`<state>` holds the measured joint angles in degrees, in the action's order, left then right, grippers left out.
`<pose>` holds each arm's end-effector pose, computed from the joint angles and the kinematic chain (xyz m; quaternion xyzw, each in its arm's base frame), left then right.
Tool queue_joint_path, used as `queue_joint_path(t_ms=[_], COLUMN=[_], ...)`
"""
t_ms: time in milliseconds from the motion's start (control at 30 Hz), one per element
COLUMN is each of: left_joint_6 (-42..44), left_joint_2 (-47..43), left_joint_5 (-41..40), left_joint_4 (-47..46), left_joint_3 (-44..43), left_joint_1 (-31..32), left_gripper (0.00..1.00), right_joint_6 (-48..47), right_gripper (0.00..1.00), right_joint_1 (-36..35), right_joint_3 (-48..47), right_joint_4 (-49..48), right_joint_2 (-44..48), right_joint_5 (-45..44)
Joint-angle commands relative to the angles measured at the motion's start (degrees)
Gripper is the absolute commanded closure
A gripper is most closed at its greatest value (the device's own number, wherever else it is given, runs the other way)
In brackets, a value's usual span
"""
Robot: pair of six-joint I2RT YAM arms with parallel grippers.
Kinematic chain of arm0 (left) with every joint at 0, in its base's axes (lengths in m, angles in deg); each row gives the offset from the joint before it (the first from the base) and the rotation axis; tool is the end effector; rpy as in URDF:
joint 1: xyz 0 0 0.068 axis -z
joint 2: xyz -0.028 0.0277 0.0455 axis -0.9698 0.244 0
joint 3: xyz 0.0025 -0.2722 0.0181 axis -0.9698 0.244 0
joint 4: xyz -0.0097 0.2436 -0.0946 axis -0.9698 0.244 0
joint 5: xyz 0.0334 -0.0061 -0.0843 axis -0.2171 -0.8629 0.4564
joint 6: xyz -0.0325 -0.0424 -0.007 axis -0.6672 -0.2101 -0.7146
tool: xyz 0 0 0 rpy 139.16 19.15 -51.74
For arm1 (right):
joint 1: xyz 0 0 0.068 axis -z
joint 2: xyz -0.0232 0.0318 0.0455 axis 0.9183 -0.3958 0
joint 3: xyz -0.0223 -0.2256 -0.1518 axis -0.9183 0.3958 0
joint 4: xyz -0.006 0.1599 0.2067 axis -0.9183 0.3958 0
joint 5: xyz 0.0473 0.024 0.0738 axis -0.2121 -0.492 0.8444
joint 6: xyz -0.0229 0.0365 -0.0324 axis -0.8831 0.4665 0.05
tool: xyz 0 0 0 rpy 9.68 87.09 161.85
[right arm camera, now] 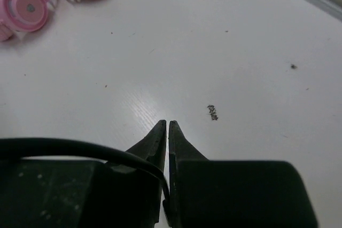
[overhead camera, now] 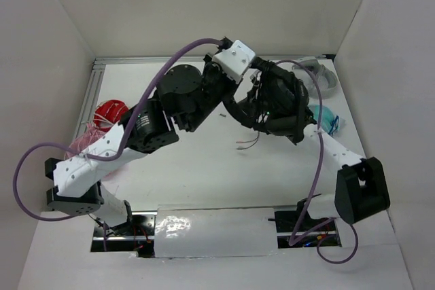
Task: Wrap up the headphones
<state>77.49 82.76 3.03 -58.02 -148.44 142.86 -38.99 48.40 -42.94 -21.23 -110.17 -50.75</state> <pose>0.1316 -0.2595 0.5630 0.2215 0.6352 -0.1797 0.7178 0.2778 0.1127 0.2911 -0.3357 0.6964 0.2900 0.5642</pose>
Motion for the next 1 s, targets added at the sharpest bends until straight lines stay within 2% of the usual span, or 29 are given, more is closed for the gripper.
queue_joint_path(t_ms=[0, 167, 333, 567, 633, 800, 967], left_joint_6=[9.83, 12.47, 19.58, 21.35, 21.61, 24.07, 22.41], left_joint_2=[2.51, 4.53, 2.78, 1.37, 1.20, 1.46, 1.98], left_joint_5=[-2.93, -2.32, -4.69, -5.04, -4.87, -5.92, -5.31], left_joint_4=[-16.32, -17.54, -27.12, -30.47, -31.44, -34.42, -33.21], left_joint_3=[-5.21, -10.14, -8.13, -6.10, -5.57, -5.05, -4.34], left_joint_1=[1.13, 1.13, 1.13, 1.13, 1.13, 0.44, -3.42], left_gripper=[1.00, 1.00, 1.00, 1.00, 1.00, 1.00, 1.00], right_joint_6=[3.57, 8.94, 13.59, 16.85, 16.59, 18.69, 20.45], right_gripper=[0.87, 0.85, 0.83, 0.74, 0.76, 0.98, 1.00], right_joint_1=[-2.01, -5.53, -7.99, -9.75, -10.45, -11.68, -12.65], right_joint_3=[-2.47, -3.79, 1.12, 7.55, 7.46, 10.53, 17.11], right_joint_4=[-5.15, -6.64, -9.62, -14.47, -14.29, -19.19, -22.03], right_joint_2=[-4.98, -11.84, -13.26, -13.26, -13.61, -13.53, -9.93], right_joint_5=[0.48, -2.33, -4.18, -1.64, -2.33, -3.48, -4.27])
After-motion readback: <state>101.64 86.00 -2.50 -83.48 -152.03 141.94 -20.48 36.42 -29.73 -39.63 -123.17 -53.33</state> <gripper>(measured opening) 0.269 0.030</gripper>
